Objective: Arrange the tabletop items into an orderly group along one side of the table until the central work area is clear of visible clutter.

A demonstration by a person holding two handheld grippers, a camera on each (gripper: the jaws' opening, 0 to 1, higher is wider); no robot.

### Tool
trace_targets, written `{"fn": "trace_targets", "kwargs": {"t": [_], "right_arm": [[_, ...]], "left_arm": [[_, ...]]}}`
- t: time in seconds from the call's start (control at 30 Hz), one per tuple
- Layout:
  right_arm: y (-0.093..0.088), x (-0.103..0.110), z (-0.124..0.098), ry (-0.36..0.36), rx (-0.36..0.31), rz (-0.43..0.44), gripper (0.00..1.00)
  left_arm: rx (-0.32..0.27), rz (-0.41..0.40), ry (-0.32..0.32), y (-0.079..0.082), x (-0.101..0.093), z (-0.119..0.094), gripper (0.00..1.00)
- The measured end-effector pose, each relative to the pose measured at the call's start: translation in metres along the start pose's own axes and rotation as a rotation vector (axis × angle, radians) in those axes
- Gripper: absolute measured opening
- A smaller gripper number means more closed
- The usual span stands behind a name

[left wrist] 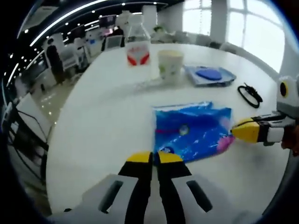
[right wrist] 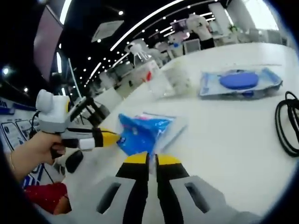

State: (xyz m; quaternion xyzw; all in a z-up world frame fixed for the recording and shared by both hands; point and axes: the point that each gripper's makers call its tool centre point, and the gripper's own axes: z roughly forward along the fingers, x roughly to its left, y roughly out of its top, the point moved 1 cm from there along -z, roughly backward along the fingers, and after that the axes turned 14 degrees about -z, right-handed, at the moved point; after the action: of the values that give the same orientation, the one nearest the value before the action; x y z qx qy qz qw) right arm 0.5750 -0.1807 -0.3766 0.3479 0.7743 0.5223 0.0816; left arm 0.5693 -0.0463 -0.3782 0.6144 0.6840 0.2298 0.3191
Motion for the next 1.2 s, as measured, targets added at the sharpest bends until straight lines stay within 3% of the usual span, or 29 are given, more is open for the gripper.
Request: {"fn": "trace_targets", "kwargs": {"t": [0.27,0.77,1.2], "right_arm": [[0.005,-0.006,-0.011,-0.030,0.007,-0.081,0.01],[0.033,-0.038,-0.042,-0.118,-0.023,-0.104,0.01],[0.043,-0.078,-0.073,-0.197,0.009,-0.113,0.01]], "left_arm": [[0.001,0.045,-0.020,0.000,-0.013,-0.006,0.00],[-0.008,0.131,-0.116,0.011,-0.049,-0.022,0.00],[0.000,0.203,-0.213,0.020,-0.100,-0.020,0.00]]}}
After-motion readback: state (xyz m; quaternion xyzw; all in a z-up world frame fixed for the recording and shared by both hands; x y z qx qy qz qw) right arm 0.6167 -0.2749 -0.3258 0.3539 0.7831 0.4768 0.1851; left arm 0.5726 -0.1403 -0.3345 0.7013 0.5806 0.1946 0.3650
